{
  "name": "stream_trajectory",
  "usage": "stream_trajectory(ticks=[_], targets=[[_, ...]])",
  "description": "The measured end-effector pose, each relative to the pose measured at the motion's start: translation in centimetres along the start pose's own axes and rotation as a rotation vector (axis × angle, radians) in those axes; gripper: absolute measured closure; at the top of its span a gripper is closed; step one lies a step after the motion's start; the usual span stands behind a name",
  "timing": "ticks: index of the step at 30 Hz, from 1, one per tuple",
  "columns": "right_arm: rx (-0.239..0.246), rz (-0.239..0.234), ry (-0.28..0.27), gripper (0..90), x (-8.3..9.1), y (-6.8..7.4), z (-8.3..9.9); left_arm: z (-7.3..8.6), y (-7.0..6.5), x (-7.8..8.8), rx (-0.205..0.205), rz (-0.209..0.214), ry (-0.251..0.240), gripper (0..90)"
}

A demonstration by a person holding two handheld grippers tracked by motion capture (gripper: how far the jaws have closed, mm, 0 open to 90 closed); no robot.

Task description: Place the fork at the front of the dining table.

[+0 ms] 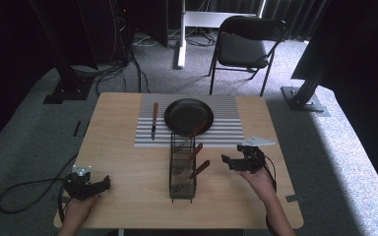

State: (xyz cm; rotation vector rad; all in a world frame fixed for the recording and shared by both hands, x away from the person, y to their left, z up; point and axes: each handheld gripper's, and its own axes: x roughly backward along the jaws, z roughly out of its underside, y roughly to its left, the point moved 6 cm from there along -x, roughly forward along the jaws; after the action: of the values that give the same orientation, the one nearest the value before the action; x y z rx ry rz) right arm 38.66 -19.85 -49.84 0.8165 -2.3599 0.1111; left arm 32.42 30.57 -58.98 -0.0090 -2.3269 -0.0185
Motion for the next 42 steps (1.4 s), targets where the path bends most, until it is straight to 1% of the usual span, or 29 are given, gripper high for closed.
stream_trajectory(ticks=[4,6,8,10,14,15,16,20,23,26,33,35,36,38,40,42], targets=[[0.007,-0.014,-0.023,19.4,-0.2,0.4,-1.4,0.0,0.0,0.0,0.000,0.000,0.000,1.0],[0.009,-0.031,-0.033,19.4,-0.3,0.7,-2.2,0.0,0.0,0.0,0.000,0.000,0.000,1.0],[0.014,-0.038,-0.040,19.7,-0.4,1.0,-2.8,0.0,0.0,0.0,0.000,0.000,0.000,1.0],[0.019,-0.048,-0.052,21.8,-0.5,1.4,-3.6,0.0,0.0,0.0,0.000,0.000,0.000,1.0],[0.032,-0.064,-0.060,22.9,-0.8,2.1,-4.8,0.0,0.0,0.0,0.000,0.000,0.000,1.0],[0.032,-0.064,-0.060,22.9,-0.8,2.1,-4.8,0.0,0.0,0.0,0.000,0.000,0.000,1.0],[0.040,-0.075,-0.064,23.2,-1.1,2.4,-5.4,0.0,0.0,0.0,0.000,0.000,0.000,1.0],[0.049,-0.090,-0.067,26.2,-1.6,3.0,-6.2,0.0,0.0,0.0,0.001,0.000,0.000,1.0],[0.045,-0.104,-0.072,27.7,-2.2,3.4,-6.9,0.0,0.0,0.0,-0.001,0.000,0.000,1.0],[0.035,-0.116,-0.071,31.1,-2.8,3.6,-7.4,0.0,0.0,0.0,0.000,0.000,0.000,1.0],[0.010,-0.156,-0.062,34.1,-4.3,4.1,-8.3,0.0,0.0,0.0,0.000,0.000,0.000,1.0],[0.009,-0.161,-0.058,37.1,-4.6,4.2,-8.4,0.0,0.0,0.0,0.000,0.000,0.000,1.0],[0.007,-0.168,-0.054,40.5,-4.9,4.3,-8.4,0.0,0.0,0.0,0.000,0.000,0.000,1.0],[0.007,-0.165,-0.045,43.0,-5.3,4.4,-8.5,0.0,0.0,0.0,0.000,0.000,0.000,1.0],[0.004,-0.174,-0.039,44.0,-5.7,4.5,-8.5,0.0,0.0,0.0,0.000,0.000,0.000,1.0],[0.001,-0.179,-0.034,47.8,-6.0,4.6,-8.6,0.0,0.0,0.0,0.000,0.000,0.000,1.0]])
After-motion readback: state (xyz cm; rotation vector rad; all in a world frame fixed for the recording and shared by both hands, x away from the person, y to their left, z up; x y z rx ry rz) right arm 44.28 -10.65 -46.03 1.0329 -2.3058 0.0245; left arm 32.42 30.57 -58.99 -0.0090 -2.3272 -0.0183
